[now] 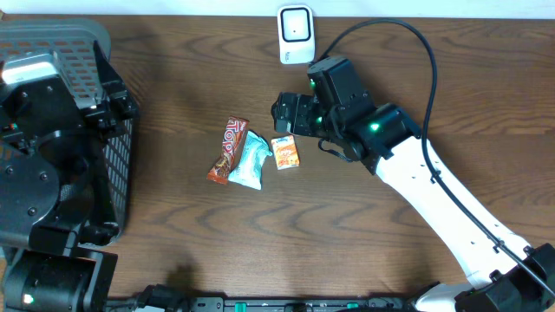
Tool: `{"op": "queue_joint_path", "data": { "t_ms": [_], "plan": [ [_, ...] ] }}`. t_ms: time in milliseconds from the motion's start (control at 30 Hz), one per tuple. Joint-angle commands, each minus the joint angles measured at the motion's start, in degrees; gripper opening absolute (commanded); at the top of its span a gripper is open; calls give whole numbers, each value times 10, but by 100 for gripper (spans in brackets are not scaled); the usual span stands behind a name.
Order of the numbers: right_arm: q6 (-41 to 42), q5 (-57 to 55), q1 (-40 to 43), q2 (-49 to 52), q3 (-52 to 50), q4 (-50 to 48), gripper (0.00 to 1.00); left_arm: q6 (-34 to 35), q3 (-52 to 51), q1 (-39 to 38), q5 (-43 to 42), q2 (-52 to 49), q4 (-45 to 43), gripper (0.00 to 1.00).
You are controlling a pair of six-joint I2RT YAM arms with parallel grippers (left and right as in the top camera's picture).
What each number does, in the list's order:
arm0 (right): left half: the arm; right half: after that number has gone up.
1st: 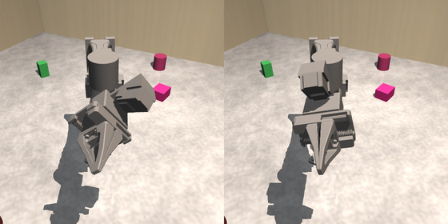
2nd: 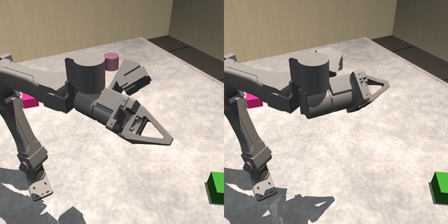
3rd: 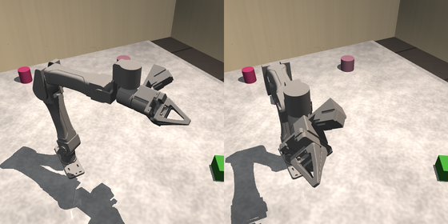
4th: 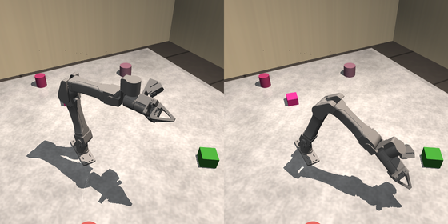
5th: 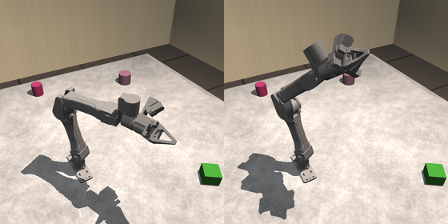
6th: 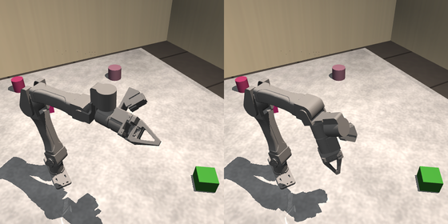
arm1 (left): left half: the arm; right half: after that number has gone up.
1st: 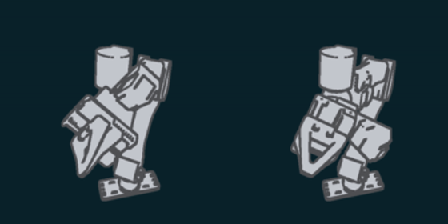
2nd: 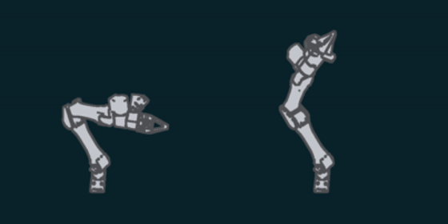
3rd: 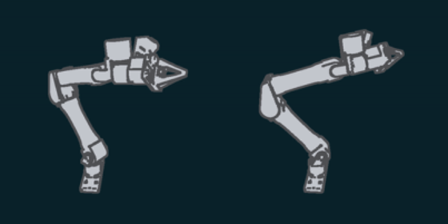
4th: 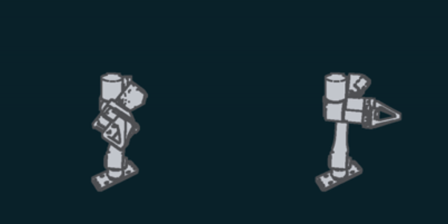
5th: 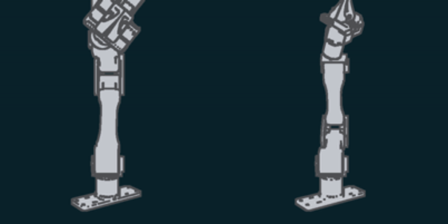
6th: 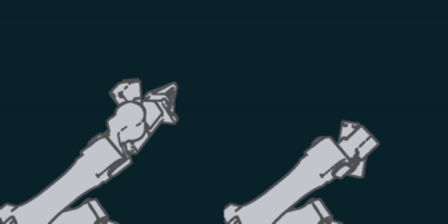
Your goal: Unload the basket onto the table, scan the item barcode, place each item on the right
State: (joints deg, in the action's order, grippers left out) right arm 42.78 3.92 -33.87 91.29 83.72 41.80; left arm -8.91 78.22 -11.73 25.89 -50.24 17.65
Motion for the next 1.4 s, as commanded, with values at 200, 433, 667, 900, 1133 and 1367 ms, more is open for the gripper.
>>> {"op": "queue_joint_path", "data": {
  "t_ms": [200, 433, 667, 900, 1133, 1367],
  "plan": [
    [266, 35, 50, 54, 19, 16, 93, -5, -3, 2, 7, 2, -2, 98],
    [319, 73, 53, 181, 150, 65, 97, -5, -3, 2, 7, 2, -1, 98],
    [388, 13, 56, 282, 288, 196, 99, -5, -3, 2, 7, 2, -2, 98],
    [421, -14, 68, 295, 297, 207, 99, -5, -3, 2, 7, 2, -1, 98],
    [425, -11, 70, 343, 298, 187, 99, -5, -3, 2, 7, 2, -1, 98],
    [425, -3, 68, 385, 298, 157, 99, -5, -3, 2, 7, 2, -1, 98]
  ]
}}
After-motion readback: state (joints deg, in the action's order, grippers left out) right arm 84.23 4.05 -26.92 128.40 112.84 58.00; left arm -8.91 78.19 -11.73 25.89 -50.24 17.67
